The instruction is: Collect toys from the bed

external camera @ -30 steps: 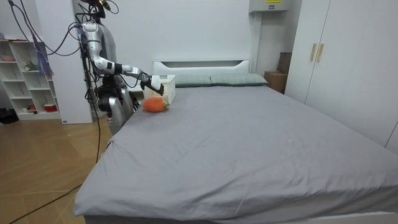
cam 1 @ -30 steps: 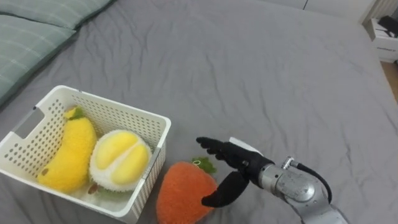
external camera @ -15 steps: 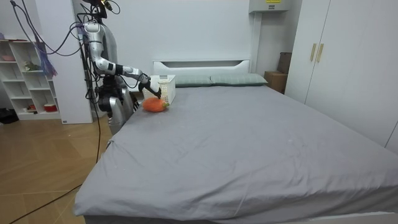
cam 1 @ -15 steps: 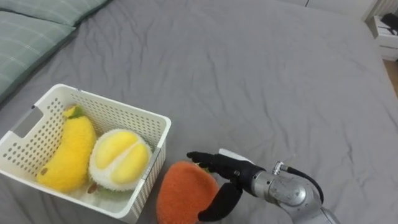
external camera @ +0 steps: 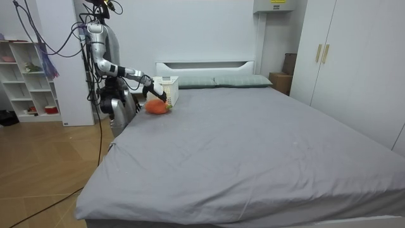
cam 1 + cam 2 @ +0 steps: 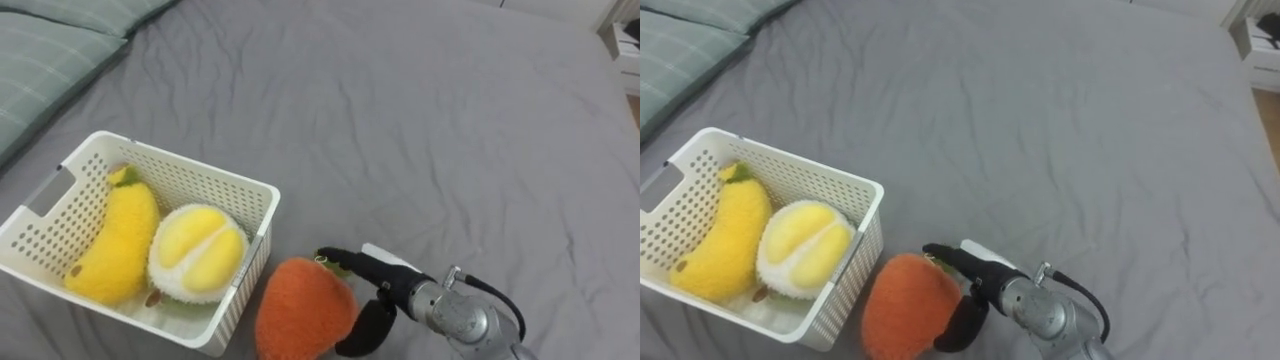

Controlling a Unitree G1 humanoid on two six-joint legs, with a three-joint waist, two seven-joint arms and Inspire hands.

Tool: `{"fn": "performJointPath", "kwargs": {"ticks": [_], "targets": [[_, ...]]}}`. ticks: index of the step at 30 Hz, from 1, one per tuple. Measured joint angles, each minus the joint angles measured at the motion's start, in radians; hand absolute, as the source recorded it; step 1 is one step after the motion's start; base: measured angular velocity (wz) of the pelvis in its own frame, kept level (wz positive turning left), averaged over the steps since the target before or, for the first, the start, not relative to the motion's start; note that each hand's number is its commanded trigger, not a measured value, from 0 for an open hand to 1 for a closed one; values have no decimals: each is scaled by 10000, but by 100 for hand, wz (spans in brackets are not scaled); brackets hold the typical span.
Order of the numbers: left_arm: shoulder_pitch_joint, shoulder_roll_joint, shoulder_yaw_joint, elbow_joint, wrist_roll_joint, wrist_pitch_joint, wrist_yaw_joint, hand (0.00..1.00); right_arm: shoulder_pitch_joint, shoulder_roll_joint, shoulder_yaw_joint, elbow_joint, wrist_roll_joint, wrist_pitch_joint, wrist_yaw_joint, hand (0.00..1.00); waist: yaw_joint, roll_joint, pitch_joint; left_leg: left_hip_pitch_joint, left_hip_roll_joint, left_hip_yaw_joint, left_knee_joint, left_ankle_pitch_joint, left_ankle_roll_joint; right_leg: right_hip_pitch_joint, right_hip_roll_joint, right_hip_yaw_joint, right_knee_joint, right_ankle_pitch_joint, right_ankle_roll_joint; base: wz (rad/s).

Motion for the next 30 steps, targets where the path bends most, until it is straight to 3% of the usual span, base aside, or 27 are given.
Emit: {"fn": "performJointPath", "kwargs": {"ticks": [5,18,30], "targets": [[69,3,2,7,0,-4,0,0,-31,0,-112,359,-43,-5,-466,0,177,1,11,8,-3,-9,-2,0,0,-1,0,1,-2,0,0,0],[248,-21,-130,-95,-1,-160,82,0,-658,187,-199,1067,54,-33,-1492,0,153,48,78,-32,-12,-62,-1,-2,1,-5,-2,-64,-12,0,0,1],[239,-24,-288,-210,6,-160,-33,0,-679,353,-95,1097,108,-28,-1750,0,258,82,99,-73,-39,-204,7,-1,3,0,-13,-140,-16,0,0,2]]}}
